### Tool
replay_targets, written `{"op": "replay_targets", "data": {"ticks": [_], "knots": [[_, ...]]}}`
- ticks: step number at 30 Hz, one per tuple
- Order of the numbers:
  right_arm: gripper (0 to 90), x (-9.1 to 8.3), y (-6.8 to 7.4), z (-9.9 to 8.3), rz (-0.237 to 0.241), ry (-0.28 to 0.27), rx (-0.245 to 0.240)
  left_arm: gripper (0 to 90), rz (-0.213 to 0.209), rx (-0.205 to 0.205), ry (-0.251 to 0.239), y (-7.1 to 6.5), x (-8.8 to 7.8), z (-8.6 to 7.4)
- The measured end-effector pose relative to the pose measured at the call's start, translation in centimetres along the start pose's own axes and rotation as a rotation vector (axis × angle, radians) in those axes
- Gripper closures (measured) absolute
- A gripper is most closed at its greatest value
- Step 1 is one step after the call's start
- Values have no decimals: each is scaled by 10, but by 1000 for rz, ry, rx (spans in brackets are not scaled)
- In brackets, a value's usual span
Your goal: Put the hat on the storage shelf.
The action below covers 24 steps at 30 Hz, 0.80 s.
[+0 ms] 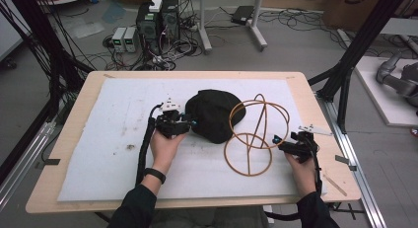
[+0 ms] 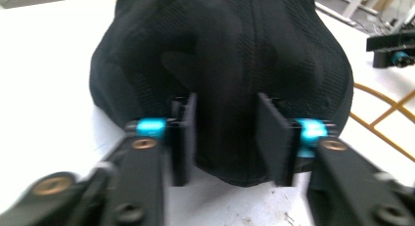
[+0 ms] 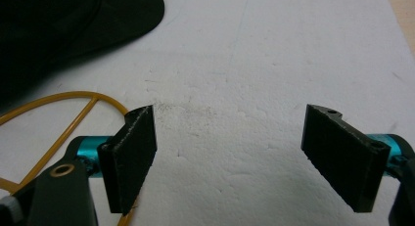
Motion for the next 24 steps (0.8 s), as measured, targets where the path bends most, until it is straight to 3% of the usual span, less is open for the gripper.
{"op": "replay_targets", "data": {"ticks": [3, 9, 11, 15, 18, 19, 20, 21, 24], "knots": [[206, 0, 0, 0, 1, 1, 2, 869, -7, 43, 13, -3, 3, -1], [206, 0, 0, 0, 2, 3, 2, 899, -1, 63, 12, -3, -2, 0], [206, 0, 0, 0, 3, 2, 2, 899, 6, 65, -14, -1, -10, 1], [206, 0, 0, 0, 1, 3, 3, 900, 22, 43, -49, 7, -28, -1], [206, 0, 0, 0, -2, 4, -5, 897, -11, -25, -99, 11, -36, -3], [206, 0, 0, 0, -4, 5, -6, 885, -30, -55, -115, 10, -36, -2], [206, 0, 0, 0, -5, 5, -7, 799, -35, -88, -122, 9, -34, -2], [206, 0, 1, 0, -6, 8, -3, 684, -42, -97, -118, 7, -33, -2], [206, 1, 0, 0, -7, 9, -5, 497, -34, -121, -96, -2, -23, -3]]}}
Point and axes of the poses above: each handheld gripper's, and its own axes: x roughly forward along the jaws, z roughly out of its top, y roughly to its left, the point moved 4 cm from there along x, roughly forward along the jaws, and after that the axes turned 1 degree about -z, right-handed, at the moved point
